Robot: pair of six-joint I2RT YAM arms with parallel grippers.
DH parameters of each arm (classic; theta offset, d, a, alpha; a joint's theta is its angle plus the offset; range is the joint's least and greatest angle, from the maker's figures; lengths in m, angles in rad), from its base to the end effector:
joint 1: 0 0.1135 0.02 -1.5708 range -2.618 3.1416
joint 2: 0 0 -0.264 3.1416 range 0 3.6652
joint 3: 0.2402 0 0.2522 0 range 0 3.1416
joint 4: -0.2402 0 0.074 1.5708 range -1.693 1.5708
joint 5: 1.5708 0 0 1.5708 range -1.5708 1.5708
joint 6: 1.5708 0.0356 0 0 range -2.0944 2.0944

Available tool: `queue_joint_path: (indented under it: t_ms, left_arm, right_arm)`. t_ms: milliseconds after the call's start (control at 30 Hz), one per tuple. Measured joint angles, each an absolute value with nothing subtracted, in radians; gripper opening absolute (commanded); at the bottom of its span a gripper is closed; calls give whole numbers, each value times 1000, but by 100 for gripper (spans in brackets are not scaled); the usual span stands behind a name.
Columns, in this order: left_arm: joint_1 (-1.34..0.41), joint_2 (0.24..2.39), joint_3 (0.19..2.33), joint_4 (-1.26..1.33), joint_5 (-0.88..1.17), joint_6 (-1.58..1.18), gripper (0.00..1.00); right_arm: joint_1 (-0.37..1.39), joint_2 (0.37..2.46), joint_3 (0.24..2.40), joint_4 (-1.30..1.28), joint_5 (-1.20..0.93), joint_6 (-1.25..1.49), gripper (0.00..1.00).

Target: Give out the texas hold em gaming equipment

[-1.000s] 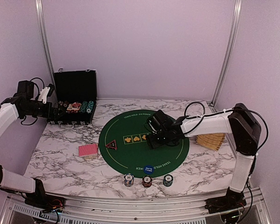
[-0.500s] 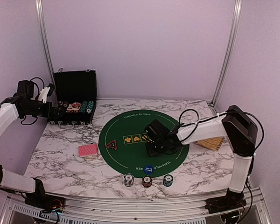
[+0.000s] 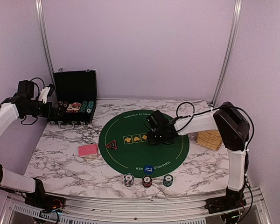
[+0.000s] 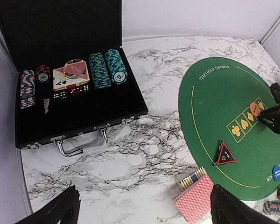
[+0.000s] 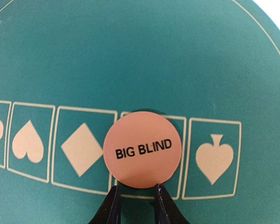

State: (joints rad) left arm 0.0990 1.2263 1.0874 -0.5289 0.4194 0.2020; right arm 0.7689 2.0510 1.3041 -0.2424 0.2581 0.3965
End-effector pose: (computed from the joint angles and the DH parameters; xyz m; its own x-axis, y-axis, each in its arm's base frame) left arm 0.2655 0.0118 0.3215 -0.5580 0.1287 -0.8198 0.3469 0.9336 -0.0895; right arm 0.3096 0.2869 0.1346 -0.7747 -0.2300 -0.5890 -0.2953 0.9553 0.0154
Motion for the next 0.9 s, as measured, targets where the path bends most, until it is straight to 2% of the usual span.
queue_joint_path:
  t_ms: [100, 233, 600, 900]
  left_arm:
    - [99, 1226, 1087, -529, 419, 202, 99]
    - [99, 1226, 1087, -529, 419, 202, 99]
    - [99, 1228, 1087, -529, 421, 207, 99]
    - [99, 1235, 1087, -529, 430, 207, 99]
  right_arm:
    - [753, 2089, 1359, -248, 268, 368, 24]
    - [742, 2113, 1398, -263, 269, 340, 32]
    - [737, 2038, 1296, -260, 221, 350, 40]
    - [742, 2127, 1419, -264, 208, 378, 40]
